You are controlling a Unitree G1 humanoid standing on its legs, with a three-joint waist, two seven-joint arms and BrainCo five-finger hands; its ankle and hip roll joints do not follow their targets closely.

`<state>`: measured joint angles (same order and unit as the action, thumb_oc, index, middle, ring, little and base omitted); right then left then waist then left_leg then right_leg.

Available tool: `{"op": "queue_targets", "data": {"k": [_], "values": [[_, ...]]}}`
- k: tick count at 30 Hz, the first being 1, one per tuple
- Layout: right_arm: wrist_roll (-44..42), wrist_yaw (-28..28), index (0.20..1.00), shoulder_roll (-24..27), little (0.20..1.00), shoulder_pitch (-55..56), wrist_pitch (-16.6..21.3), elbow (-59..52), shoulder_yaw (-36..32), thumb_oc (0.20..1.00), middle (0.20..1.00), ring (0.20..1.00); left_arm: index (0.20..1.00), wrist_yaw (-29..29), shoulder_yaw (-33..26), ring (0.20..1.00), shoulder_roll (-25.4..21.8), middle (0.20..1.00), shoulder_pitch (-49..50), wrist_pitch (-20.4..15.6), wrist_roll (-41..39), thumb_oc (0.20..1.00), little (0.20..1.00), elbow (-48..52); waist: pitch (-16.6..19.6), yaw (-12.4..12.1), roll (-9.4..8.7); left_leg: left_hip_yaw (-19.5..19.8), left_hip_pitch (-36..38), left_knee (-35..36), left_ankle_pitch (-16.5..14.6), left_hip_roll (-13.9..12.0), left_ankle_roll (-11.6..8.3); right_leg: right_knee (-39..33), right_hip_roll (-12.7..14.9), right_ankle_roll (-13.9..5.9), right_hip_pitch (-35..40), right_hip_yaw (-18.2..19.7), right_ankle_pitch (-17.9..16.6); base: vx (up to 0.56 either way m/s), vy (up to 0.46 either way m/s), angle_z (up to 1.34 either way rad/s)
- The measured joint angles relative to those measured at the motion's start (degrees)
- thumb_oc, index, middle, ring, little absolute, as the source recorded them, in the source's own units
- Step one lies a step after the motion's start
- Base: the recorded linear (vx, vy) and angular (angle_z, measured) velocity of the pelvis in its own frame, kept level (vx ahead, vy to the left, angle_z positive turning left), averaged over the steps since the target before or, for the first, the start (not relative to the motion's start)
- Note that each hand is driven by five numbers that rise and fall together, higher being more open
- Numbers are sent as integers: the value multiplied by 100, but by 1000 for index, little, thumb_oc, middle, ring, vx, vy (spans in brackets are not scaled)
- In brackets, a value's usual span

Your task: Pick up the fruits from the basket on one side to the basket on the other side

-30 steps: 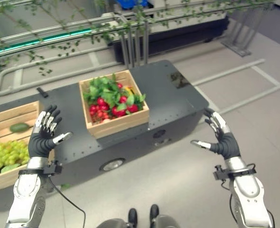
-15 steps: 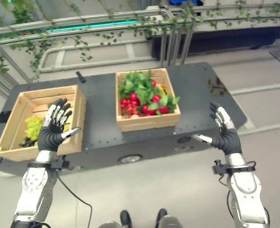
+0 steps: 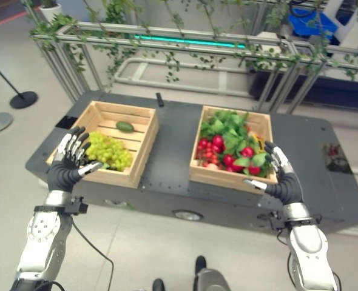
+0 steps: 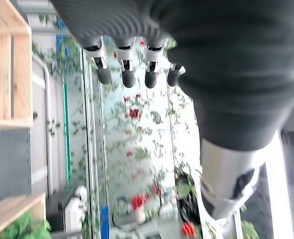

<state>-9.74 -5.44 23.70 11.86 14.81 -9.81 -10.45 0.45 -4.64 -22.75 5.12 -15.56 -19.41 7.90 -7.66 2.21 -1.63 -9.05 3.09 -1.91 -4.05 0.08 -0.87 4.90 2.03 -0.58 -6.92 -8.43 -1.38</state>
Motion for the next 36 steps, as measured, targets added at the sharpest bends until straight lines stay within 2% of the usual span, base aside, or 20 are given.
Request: {"op": "queue_targets", "data": {"k": [1,2,4,6,10,11,13,14,15,16,17,20,21,23,24,26,28,29,31,36], "values": [[-8,-1,1000,7,1000,-27,0,0,-3,1000,1000,1000,1000,-2,-5,1000,-1,1000,7,-1,-1,1000,1000,0,1,-30,-2,-3,-28,-86,-29,-90,-48,-31,-53,17,52,-25,6,-6,-126,30],[-60,4,1000,20,1000,-55,4,0,-22,1000,1000,1000,1000,-1,-2,1000,-4,1000,-39,3,-3,1000,1000,-18,-25,8,-81,-18,-344,-704,-115,-150,-182,-74,-20,133,91,-166,74,-1,-98,29],[-117,6,1000,54,1000,-57,3,18,-20,1000,1000,1000,1000,-7,0,1000,45,1000,-15,4,-5,1000,1000,-21,-32,-9,-135,-17,-643,-1364,-142,-179,-223,-150,-27,241,193,-174,37,15,-60,14],[-124,25,1000,54,1000,-59,1,175,-18,1000,1000,1000,1000,-9,2,1000,51,1000,-5,2,-3,1000,1000,-22,-50,2,-159,47,-710,-1567,-212,-263,-291,-237,-47,320,347,-144,51,70,27,-6],[-198,123,1000,19,1000,-50,0,582,-5,1000,1000,1000,1000,-29,8,1000,43,1000,6,-1,-1,1000,1000,-57,-58,142,-155,184,-649,-652,-193,-488,-300,-327,-99,343,319,-108,67,77,112,-5],[-200,173,1000,15,1000,-69,4,823,16,1000,1000,1000,1000,-39,13,1000,35,1000,8,-37,19,1000,1000,-228,-57,125,-162,448,-662,-324,-186,-498,-292,-422,-107,288,319,-12,0,64,206,-39],[-198,236,1000,43,1000,-84,21,1333,68,1000,1000,1000,1000,-88,45,1000,27,1000,25,-81,71,1000,1000,-852,-36,142,-59,533,-565,141,-99,-616,-199,-544,-171,204,350,99,-82,51,175,-43],[-198,256,1000,39,1000,-109,20,1639,95,1000,1000,1000,1000,-89,103,1000,16,1000,15,-107,89,1000,1000,-1253,-10,146,-2,498,-534,237,116,-645,-303,-583,-184,185,385,103,-99,29,142,-24],[-197,324,1000,44,1000,-77,-20,1971,145,1000,1000,1000,1000,-104,146,1000,47,1000,63,-19,147,1000,1000,-1736,13,171,71,446,-448,349,531,-650,-414,-667,-194,130,432,142,-122,47,223,-20],[-196,355,1000,35,1000,-17,8,2133,184,1000,1000,1000,1000,-124,169,1000,47,1000,95,-45,208,1000,1000,-1907,13,173,77,437,-431,370,651,-634,-458,-701,-182,82,428,177,-135,35,222,-36],[-196,399,1000,-46,1000,-8,-17,2710,356,1000,1000,1000,1000,-164,203,1000,19,1000,154,-45,300,1000,1000,-2485,53,153,-1,308,-303,545,691,-534,-400,-734,-48,-38,431,194,-158,25,207,-31],[-166,451,1000,-131,1000,-53,-33,3904,835,1000,1000,1000,1000,-213,441,1000,5,1000,100,-15,475,1000,1000,-3964,86,150,-67,104,-135,684,689,-300,-222,-747,146,-184,469,299,-227,10,178,-36],[-155,444,1000,-140,1000,-213,-137,4287,1028,1000,1000,1000,1000,-219,498,1000,17,1000,46,97,608,1000,1000,-4357,89,137,-72,9,-93,683,659,-265,-173,-750,227,-227,489,310,-223,9,139,-30],[22,472,1000,-258,1000,-514,-226,5603,1400,1000,1000,1000,1000,-254,596,1000,168,1000,-141,169,914,1000,1000,-5749,83,139,-70,-59,-24,686,596,-154,-85,-826,331,-316,549,315,-259,4,116,-19],[129,526,1000,-373,1000,-635,-336,6230,1548,1000,1000,1000,1000,-293,608,1000,278,1000,-200,278,1027,1000,1000,-6424,81,134,-69,-75,11,688,576,-125,-69,-881,364,-345,595,315,-278,22,92,-6],[238,555,1000,-487,1000,-625,-413,6620,1587,1000,1000,1000,1000,-314,671,1000,364,1000,-149,381,1171,1000,1000,-6772,78,134,-62,-83,46,691,558,-119,-66,-927,367,-356,651,315,-289,52,62,-2],[230,603,1000,-685,1000,-767,-451,7791,1524,1000,1000,1000,1000,-310,670,1000,542,1000,-167,483,1323,1000,1000,-7891,89,134,-29,-91,168,699,521,-133,-94,-1005,347,-379,800,314,-270,69,42,-3],[219,616,1000,-721,1000,-738,-601,7950,1508,1000,1000,1000,1000,-295,676,1000,632,1000,-62,664,1381,1000,1000,-8035,119,137,-3,-100,198,726,483,-152,-113,-1012,332,-367,809,324,-257,83,28,-4],[138,623,1000,-757,1000,-642,-672,8107,1423,1000,1000,1000,1000,-271,675,1000,710,1000,79,766,1418,1000,1000,-8143,142,130,30,-106,219,727,462,-188,-128,-1017,300,-359,827,319,-256,76,13,-3],[-243,647,1000,-729,1000,-578,-762,8324,1284,1000,1000,1000,1000,-266,690,1000,750,1000,94,802,1430,1000,1000,-8114,403,128,77,-82,227,726,466,-229,-128,-1018,250,-320,866,309,-249,40,12,1]]}}
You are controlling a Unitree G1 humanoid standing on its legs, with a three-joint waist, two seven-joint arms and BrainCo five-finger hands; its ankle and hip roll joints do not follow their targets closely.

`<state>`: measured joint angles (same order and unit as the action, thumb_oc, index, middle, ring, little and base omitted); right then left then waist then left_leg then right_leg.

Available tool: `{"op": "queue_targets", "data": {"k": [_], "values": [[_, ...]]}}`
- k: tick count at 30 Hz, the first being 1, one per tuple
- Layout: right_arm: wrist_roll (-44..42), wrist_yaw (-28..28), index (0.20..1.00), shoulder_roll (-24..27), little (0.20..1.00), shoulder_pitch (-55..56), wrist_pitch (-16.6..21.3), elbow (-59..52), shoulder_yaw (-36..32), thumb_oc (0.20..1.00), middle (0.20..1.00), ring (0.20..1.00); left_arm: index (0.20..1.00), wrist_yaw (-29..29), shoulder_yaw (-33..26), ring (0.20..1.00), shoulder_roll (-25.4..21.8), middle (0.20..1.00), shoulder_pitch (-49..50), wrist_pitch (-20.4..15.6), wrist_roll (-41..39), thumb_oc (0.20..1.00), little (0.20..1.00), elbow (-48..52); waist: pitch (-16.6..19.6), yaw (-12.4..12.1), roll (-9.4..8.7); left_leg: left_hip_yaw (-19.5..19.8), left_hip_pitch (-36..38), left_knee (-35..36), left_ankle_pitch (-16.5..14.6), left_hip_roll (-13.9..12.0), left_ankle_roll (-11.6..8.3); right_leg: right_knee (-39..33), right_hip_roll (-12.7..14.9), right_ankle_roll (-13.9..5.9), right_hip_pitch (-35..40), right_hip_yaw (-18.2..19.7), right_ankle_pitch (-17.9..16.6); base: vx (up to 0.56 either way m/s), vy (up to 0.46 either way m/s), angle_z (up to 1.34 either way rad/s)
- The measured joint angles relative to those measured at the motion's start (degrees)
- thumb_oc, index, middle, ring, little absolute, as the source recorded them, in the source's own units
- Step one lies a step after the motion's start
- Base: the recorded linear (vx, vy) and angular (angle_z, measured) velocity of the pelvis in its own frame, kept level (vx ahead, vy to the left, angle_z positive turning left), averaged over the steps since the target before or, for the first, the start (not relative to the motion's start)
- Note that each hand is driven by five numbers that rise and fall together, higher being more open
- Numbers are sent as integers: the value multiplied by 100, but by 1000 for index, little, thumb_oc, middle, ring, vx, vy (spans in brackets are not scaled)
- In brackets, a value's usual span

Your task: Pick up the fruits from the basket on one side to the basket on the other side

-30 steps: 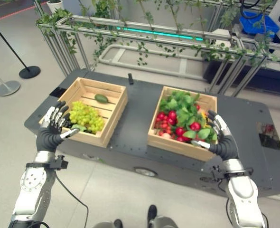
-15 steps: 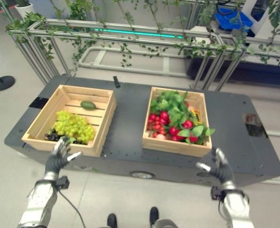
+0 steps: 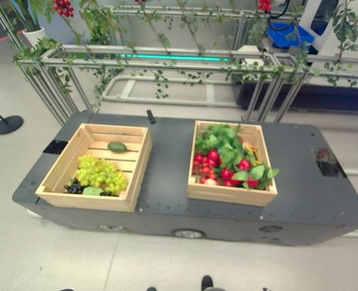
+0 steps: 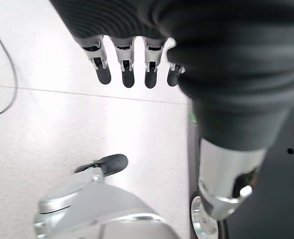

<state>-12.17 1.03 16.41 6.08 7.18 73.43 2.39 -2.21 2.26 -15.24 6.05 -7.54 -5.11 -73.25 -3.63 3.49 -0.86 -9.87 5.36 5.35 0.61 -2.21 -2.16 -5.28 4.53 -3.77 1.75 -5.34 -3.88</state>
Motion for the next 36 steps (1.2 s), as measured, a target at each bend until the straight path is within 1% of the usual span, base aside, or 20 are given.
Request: {"op": "queue_targets", "data": {"k": [4,10,12,15,17,20,21,23,24,25,26,27,28,29,30,31,33,34,35,36], "values": [[-164,-3,1000,-3,1000,-45,-15,-27,-48,1000,1000,1000,1000,2,7,1000,-2,1000,-134,69,175,1000,1000,29,155,6,-54,-17,8,-5,-3,4,-4,7,-2,2,-4,6,-1,5,39,-2],[-204,-3,1000,-4,1000,-72,-60,-72,-51,1000,1000,1000,1000,-5,128,1000,-6,1000,-189,102,204,1000,1000,35,209,-10,-164,-120,-9,-27,-5,44,0,30,16,-9,-98,115,-38,-22,80,-9],[-204,-3,1000,9,1000,-124,-85,-72,-55,1000,1000,1000,1000,-5,232,1000,-11,1000,-241,103,202,1000,1000,43,145,-7,-159,-125,-14,-27,-1,69,22,128,43,5,-167,152,-49,-100,167,-8],[-204,1,1000,40,1000,-232,-92,-95,-74,1000,1000,1000,1000,-8,342,1000,-20,1000,-363,102,202,1000,1000,67,-10,-4,-131,-239,-25,-5,-14,112,111,373,90,-80,-340,217,-17,-84,194,-19],[-204,4,1000,55,1000,-363,-95,-118,-115,1000,1000,1000,1000,-12,345,1000,-38,1000,-443,95,201,1000,1000,169,-180,14,-136,-284,-74,0,2,241,157,530,179,-105,-479,219,-29,-41,162,-17],[-204,17,1000,45,1000,-438,-100,-138,-187,1000,1000,1000,1000,-13,381,1000,-112,1000,-533,82,201,1000,1000,292,-377,19,-154,-377,-108,7,38,313,286,768,311,-210,-695,205,-46,-66,152,-14],[-204,20,1000,42,1000,-452,-100,-142,-176,1000,1000,1000,1000,-11,371,1000,-125,1000,-545,75,201,1000,1000,309,-409,13,-175,-402,-107,-7,39,360,293,830,307,-230,-765,106,-61,-41,121,-37],[-204,20,1000,37,1000,-584,-100,-139,-176,1000,1000,1000,1000,-14,356,1000,-167,1000,-569,72,201,1000,1000,392,-569,-19,-139,-558,-157,11,45,303,369,1028,347,-352,-974,-340,-211,-6,71,-35],[-204,20,1000,35,1000,-631,-100,-138,-171,1000,1000,1000,1000,-15,356,1000,-171,1000,-530,72,201,1000,1000,393,-583,-42,-98,-569,-183,12,49,276,384,1118,362,-415,-1040,-373,-165,16,39,-8],[-205,20,1000,28,1000,-606,-101,-132,-157,1000,1000,1000,1000,-19,340,1000,-170,1000,-492,71,201,1000,1000,408,-585,-13,-80,-565,-209,12,58,227,395,1547,272,-473,-1144,-512,65,40,10,-5],[-205,7,1000,8,1000,-590,-102,-125,-82,1000,1000,1000,1000,-19,329,1000,-182,1000,-460,69,202,1000,1000,404,-600,-27,-20,-561,-212,9,56,104,383,2056,125,-448,-1271,-476,425,45,-18,3],[-204,-6,1000,-1,1000,-568,-101,-125,-34,1000,1000,1000,1000,-19,329,1000,-200,1000,-451,69,202,1000,1000,400,-573,3,-27,-533,-206,8,57,50,367,2164,-3,-453,-1267,-451,568,55,-36,0],[-206,-14,1000,0,1000,-530,-100,-153,-18,1000,1000,1000,1000,-18,325,1000,-219,1000,-416,69,202,1000,1000,399,-548,-1,-56,-521,-223,4,75,37,298,2106,-128,-365,-1185,-483,675,57,-56,24],[-232,-16,1000,2,1000,-440,-97,-199,40,1000,1000,1000,1000,-14,325,1000,-249,1000,-445,69,202,1000,1000,287,-476,11,-165,-391,-291,-94,70,70,201,1455,-179,15,-841,-435,797,43,-43,43],[-275,-8,1000,36,1000,-416,-92,-202,34,1000,1000,1000,1000,-11,334,1000,-213,1000,-509,69,203,1000,1000,216,-452,18,-149,-252,-373,-256,106,25,42,1089,-312,334,-628,-484,582,26,-36,50],[-328,16,1000,20,1000,-362,-77,-234,25,1000,1000,1000,1000,-18,331,1000,-214,1000,-598,62,203,1000,1000,224,-444,11,-193,-220,-546,-592,-25,3,-117,973,-266,360,-598,-492,537,1,5,51],[-385,35,1000,38,1000,-384,-48,-318,30,1000,1000,1000,1000,-24,323,1000,-178,1000,-684,49,199,1000,1000,233,-471,-19,-143,-260,-942,-1247,-83,-56,-250,817,-231,467,-475,-668,526,2,26,47],[-385,39,1000,69,1000,-419,-46,-310,29,1000,1000,1000,1000,-34,335,1000,-119,1000,-830,38,200,1000,1000,267,-530,-11,-174,-201,-1267,-1988,-103,7,-387,740,-154,596,-359,-719,456,73,127,21],[-385,43,1000,124,1000,-457,-38,-310,45,1000,1000,1000,1000,-43,341,1000,-62,1000,-794,38,198,1000,1000,270,-555,-113,-147,-81,-1320,-2259,-161,-63,-489,707,-147,603,-240,-694,456,77,129,5],[-386,54,1000,172,1000,-492,-24,-311,108,1000,1000,1000,1000,-73,349,1000,-47,1000,-781,43,193,1000,1000,232,-552,-96,-64,96,-1320,-2287,-213,-165,-526,587,-166,604,-149,-718,458,126,200,-10]]}}
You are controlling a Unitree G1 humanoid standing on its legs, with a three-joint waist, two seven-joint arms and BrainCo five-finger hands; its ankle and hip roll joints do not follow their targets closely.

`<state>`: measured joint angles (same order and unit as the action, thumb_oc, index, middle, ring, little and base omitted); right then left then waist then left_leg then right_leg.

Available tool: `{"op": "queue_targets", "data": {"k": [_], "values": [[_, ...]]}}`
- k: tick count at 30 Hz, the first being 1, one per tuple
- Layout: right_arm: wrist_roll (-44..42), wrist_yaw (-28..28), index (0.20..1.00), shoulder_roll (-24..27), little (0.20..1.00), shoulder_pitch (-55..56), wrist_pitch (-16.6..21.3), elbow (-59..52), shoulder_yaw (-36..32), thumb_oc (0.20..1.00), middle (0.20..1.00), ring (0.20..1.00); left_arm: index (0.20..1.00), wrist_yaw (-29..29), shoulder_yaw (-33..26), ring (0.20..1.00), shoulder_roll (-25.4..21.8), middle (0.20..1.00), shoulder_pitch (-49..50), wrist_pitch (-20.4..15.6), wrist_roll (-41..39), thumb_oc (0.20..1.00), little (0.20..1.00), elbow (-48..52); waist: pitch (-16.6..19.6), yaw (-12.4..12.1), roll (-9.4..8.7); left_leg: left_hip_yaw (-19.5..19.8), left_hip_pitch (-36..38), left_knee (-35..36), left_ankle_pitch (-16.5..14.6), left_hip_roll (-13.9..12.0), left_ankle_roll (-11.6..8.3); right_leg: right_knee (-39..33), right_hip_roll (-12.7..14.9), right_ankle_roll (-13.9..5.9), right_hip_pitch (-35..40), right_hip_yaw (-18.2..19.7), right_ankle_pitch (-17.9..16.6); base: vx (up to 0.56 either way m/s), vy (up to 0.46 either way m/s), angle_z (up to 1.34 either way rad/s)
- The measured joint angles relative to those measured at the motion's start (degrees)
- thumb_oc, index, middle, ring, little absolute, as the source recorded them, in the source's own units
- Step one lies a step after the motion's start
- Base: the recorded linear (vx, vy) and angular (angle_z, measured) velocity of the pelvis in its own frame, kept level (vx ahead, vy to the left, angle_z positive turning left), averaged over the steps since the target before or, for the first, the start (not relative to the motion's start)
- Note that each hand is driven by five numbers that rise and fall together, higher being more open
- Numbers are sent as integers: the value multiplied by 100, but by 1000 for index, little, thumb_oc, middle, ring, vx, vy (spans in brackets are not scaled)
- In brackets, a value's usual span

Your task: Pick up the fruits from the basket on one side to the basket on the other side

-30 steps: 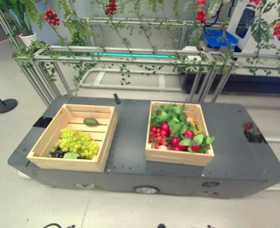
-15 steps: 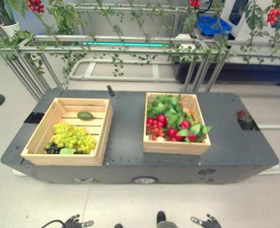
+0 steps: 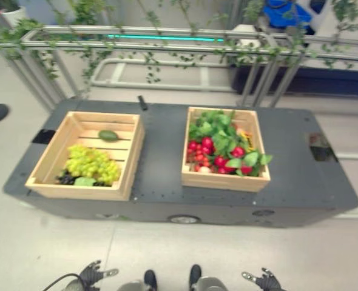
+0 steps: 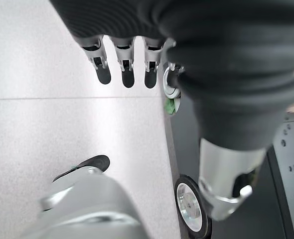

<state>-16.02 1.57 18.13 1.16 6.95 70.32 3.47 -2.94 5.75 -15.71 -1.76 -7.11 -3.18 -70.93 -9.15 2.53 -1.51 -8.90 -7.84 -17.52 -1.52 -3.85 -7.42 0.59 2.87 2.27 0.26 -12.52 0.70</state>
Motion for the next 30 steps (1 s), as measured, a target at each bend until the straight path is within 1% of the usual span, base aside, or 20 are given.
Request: {"op": "queue_targets", "data": {"k": [3,4,5,7,8,9,11,12,13,15,16,18,19,20,21,22,24,26,27,30], "values": [[7,21,1000,15,1000,-66,5,-132,132,1000,1000,1000,1000,-127,15,1000,-51,1000,-38,-8,-21,1000,1000,19,28,60,42,142,104,738,55,-646,14,-166,-134,-48,77,-3,16,148,301,4],[11,22,1000,26,1000,-106,9,-171,180,1000,1000,1000,1000,-164,14,1000,-54,1000,-38,-6,-40,1000,1000,15,32,29,39,349,220,1141,103,-788,-3,-150,-188,-52,64,48,1,79,277,-30],[12,31,1000,62,1000,-120,9,-175,167,1000,1000,1000,1000,-197,27,1000,-31,1000,-75,-7,-113,1000,1000,15,24,-6,66,952,347,1568,158,-1047,-90,-79,-265,-17,-13,216,-27,99,408,-42],[13,37,1000,133,1000,-149,10,-183,166,1000,1000,1000,1000,-212,33,1000,-2,1000,-113,-9,-215,1000,1000,15,-3,-22,22,1392,413,1708,166,-1176,-143,20,-218,-83,-61,320,-10,83,495,-37],[12,60,1000,230,1000,-189,9,-195,155,1000,1000,1000,1000,-223,41,1000,1,1000,-193,-9,-262,1000,1000,-7,-4,-10,100,1524,414,1643,236,-1143,-242,133,-205,-182,-93,320,52,81,550,-13],[11,73,1000,308,1000,-178,9,-207,152,1000,1000,1000,1000,-229,78,1000,13,1000,-186,-10,-263,1000,1000,-7,-16,14,162,1519,411,1581,347,-1090,-140,188,-170,-257,-93,307,97,93,712,-6],[13,83,1000,447,1000,-24,11,-262,-19,1000,1000,1000,1000,-210,313,1000,13,1000,-312,-55,-258,1000,1000,46,22,169,143,1185,315,1461,187,-615,-198,277,191,-588,-165,274,108,40,496,20],[13,82,1000,433,1000,-28,10,-265,-59,1000,1000,1000,1000,-209,363,1000,-17,1000,-326,-70,-257,1000,1000,40,18,157,124,1142,309,1480,206,-519,-94,352,306,-678,-196,294,154,-45,289,17],[12,70,1000,317,1000,33,6,-252,-87,1000,1000,1000,1000,-213,430,1000,-160,1000,-454,-102,-249,1000,1000,130,-46,150,-131,991,296,1548,276,-173,87,492,657,-759,-361,452,127,-80,433,-2],[10,80,1000,92,1000,-66,2,-206,-179,1000,1000,1000,1000,-209,441,1000,-368,1000,-485,-123,-205,1000,1000,297,-78,84,-380,722,135,1439,229,126,321,582,958,-916,-677,589,-38,-64,441,-32],[11,72,1000,29,1000,-163,4,-193,-178,1000,1000,1000,1000,-211,448,1000,-419,1000,-467,-122,-206,1000,1000,293,-88,57,-390,595,83,1405,169,126,412,592,1034,-911,-734,590,-149,-11,467,-89],[11,68,1000,-166,1000,-404,-2,-257,-136,1000,1000,1000,1000,-207,421,1000,-474,1000,-362,-102,-198,1000,1000,208,-148,-68,-333,89,175,1365,73,156,634,457,984,-668,-871,113,-865,18,450,-105],[11,60,1000,-196,1000,-423,1,-251,-109,1000,1000,1000,1000,-203,421,1000,-471,1000,-321,-104,-190,1000,1000,200,-170,-78,-313,-13,273,1414,39,192,685,459,985,-654,-865,-65,-992,25,402,-77],[14,26,1000,-216,1000,-437,3,-263,-30,1000,1000,1000,1000,-191,420,1000,-447,1000,-204,-103,-180,1000,1000,199,-187,-145,-182,-87,407,1540,-15,161,796,571,946,-769,-865,-174,-913,18,323,-49],[21,11,1000,-214,1000,-385,-2,-228,-17,1000,1000,1000,1000,-169,415,1000,-415,1000,-179,-105,-127,1000,1000,241,-117,-188,-111,-152,456,1649,12,175,849,863,791,-967,-863,-234,-652,4,258,-43],[26,5,1000,-214,1000,-341,-11,-136,-7,1000,1000,1000,1000,-156,402,1000,-421,1000,-126,-117,-73,1000,1000,270,-69,-214,-90,-224,585,1832,74,171,865,1219,651,-991,-918,-212,-272,0,134,-25],[26,-2,1000,-212,1000,-283,-13,-135,54,1000,1000,1000,1000,-137,390,1000,-459,1000,-7,-112,-49,1000,1000,293,57,-248,-149,-334,647,2018,194,243,852,999,473,-893,-807,-239,-57,13,49,-29],[25,-14,1000,-209,1000,-287,-12,-111,109,1000,1000,1000,1000,-113,374,1000,-461,1000,84,-97,10,1000,1000,195,159,-236,-290,-296,645,2064,234,402,900,215,488,-869,-413,-178,-162,38,23,0],[26,-15,1000,-208,1000,-258,-12,0,151,1000,1000,1000,1000,-100,377,1000,-411,1000,108,-99,11,1000,1000,179,164,-206,-292,-211,667,2074,273,472,898,-81,475,-821,-201,42,-220,36,-5,28],[26,-18,1000,-221,1000,-261,-15,10,171,1000,1000,1000,1000,-100,373,1000,-353,1000,127,-103,12,1000,1000,231,190,-231,-248,-157,733,2096,285,473,853,-316,442,-736,-29,37,-259,22,-2,3]]}}
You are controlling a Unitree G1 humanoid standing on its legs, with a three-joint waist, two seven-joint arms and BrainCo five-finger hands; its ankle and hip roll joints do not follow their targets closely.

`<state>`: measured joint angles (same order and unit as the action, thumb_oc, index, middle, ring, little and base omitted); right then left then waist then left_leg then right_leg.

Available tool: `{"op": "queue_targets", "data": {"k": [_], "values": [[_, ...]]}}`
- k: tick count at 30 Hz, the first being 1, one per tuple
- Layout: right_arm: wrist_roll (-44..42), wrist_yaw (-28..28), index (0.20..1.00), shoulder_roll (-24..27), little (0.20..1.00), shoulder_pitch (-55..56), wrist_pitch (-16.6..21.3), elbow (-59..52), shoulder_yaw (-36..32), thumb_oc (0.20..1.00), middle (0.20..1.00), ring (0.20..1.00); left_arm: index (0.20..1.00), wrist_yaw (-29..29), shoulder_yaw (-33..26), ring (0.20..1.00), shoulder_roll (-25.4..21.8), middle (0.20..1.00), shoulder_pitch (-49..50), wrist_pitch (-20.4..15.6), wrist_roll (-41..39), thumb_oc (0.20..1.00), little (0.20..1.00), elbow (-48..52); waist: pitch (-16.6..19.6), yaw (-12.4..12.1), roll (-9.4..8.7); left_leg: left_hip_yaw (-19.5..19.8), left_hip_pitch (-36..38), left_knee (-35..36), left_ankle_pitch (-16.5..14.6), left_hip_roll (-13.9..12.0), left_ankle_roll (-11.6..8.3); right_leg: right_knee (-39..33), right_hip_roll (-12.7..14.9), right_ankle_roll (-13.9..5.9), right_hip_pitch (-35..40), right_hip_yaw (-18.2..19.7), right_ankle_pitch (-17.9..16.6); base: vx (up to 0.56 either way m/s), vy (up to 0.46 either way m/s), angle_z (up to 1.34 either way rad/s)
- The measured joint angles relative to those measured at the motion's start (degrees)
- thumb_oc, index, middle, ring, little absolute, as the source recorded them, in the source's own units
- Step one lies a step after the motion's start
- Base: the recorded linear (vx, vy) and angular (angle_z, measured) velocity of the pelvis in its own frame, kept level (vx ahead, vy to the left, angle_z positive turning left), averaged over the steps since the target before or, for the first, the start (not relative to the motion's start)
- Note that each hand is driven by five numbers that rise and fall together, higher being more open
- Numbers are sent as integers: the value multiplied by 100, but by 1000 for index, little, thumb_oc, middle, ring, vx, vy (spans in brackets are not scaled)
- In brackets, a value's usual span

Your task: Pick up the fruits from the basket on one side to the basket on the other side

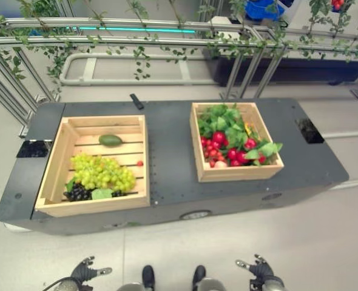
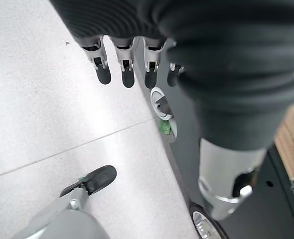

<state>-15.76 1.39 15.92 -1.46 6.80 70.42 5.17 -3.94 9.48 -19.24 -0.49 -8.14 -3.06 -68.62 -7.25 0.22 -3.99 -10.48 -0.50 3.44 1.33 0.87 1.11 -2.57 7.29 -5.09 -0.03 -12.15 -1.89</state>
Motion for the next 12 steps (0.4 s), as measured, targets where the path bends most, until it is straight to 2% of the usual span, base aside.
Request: {"op": "queue_targets", "data": {"k": [3,12], "values": [[9,-4,1000,19,1000,4,0,-14,2,1000,1000,1000,1000,17,4,1000,106,1000,40,0,7,1000,1000,3,47,22,80,121,64,93,50,-16,-43,-125,-59,47,115,-39,-30,27,-27,9],[129,-8,1000,32,1000,195,-1,-3,-1,1000,1000,1000,1000,18,4,1000,126,1000,235,2,8,1000,1000,-17,139,31,45,238,78,153,100,-72,-111,-206,-120,81,189,-119,-26,10,-38,6]]}}
